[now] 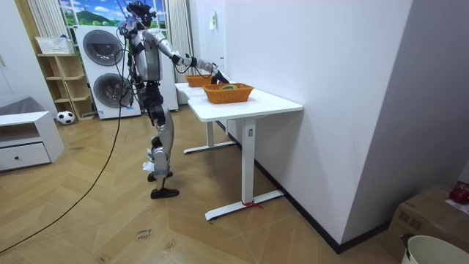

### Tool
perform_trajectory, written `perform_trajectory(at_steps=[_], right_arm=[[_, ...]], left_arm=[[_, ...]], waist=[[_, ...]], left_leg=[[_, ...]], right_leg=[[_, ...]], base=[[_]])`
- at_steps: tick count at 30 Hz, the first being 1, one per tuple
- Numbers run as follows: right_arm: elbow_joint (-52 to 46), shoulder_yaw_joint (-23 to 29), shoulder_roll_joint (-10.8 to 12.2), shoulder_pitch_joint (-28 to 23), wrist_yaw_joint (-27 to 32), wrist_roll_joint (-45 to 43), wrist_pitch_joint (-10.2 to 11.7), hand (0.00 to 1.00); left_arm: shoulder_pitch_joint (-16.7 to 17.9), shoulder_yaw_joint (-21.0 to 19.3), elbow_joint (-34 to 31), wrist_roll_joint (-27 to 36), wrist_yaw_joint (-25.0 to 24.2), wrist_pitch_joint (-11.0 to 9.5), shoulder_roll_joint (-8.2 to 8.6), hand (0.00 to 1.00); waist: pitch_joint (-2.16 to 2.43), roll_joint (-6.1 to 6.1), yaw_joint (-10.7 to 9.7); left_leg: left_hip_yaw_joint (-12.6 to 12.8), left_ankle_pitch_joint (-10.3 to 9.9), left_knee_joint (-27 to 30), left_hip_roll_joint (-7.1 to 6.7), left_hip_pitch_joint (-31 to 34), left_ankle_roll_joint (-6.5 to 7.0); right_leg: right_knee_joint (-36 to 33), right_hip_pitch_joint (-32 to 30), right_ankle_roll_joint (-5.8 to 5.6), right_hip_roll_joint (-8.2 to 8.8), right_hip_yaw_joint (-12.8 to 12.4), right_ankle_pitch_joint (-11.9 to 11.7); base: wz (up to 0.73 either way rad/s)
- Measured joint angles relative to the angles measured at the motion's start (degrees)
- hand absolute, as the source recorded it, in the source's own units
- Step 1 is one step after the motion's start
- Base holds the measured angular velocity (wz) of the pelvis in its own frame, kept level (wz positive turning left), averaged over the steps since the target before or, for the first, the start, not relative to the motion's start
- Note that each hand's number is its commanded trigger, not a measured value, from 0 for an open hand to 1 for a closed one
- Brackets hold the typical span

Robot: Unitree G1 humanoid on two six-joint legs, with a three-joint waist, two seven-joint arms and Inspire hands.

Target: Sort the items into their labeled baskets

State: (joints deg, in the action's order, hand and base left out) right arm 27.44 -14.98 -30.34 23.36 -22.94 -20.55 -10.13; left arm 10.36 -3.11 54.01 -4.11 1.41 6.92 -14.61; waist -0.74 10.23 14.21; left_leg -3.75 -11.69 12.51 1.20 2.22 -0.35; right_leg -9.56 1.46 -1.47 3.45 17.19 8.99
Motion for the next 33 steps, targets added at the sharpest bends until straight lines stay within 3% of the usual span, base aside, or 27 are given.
perform_trajectory(at_steps=[8, 23, 30, 33], right_arm=[[-9.0, 0.0, 0.8, -2.4, -3.5, -0.6, -1.7, 1.00], [-20.0, 1.1, 0.9, -2.4, -2.9, -0.6, -2.0, 1.00], [-21.6, 2.6, 2.2, -2.4, -1.0, -1.6, -1.9, 1.00], [-23.8, 3.5, 2.2, -2.3, -0.9, -4.6, -2.0, 1.00]], left_arm=[[0.3, -0.3, -0.2, -0.4, 0.2, 0.2, 0.07, 0.00], [0.4, -1.3, -0.2, 0.1, 0.5, 0.1, 1.21, 0.00], [0.4, -1.3, 0.1, 0.2, 0.3, 0.0, 2.31, 0.00], [0.5, -1.5, 0.1, 0.2, 0.2, 0.0, 2.47, 0.00]], waist=[[-0.04, 0.13, -0.6], [-0.04, 0.15, -0.4], [-0.42, -0.44, -0.1], [-0.37, -0.67, -0.1]], left_leg=[[0.2, 0.0, 0.0, -0.01, -0.5, 0.00], [0.6, 0.0, -0.6, -0.03, -1.4, 0.01], [0.6, 0.0, -1.1, -0.04, -2.9, 0.02], [0.6, 0.0, -1.2, -0.01, -2.9, 0.02]], right_leg=[[-0.1, 0.5, 0.00, 0.03, 0.1, 0.0], [-0.1, 0.7, 0.00, 0.07, -0.7, 0.0], [0.0, 2.0, -0.09, 0.10, -0.7, 0.1], [-0.1, 1.9, -0.09, 0.06, -0.7, 0.1]], base=[[0.00], [-0.01], [0.00], [-0.01]])
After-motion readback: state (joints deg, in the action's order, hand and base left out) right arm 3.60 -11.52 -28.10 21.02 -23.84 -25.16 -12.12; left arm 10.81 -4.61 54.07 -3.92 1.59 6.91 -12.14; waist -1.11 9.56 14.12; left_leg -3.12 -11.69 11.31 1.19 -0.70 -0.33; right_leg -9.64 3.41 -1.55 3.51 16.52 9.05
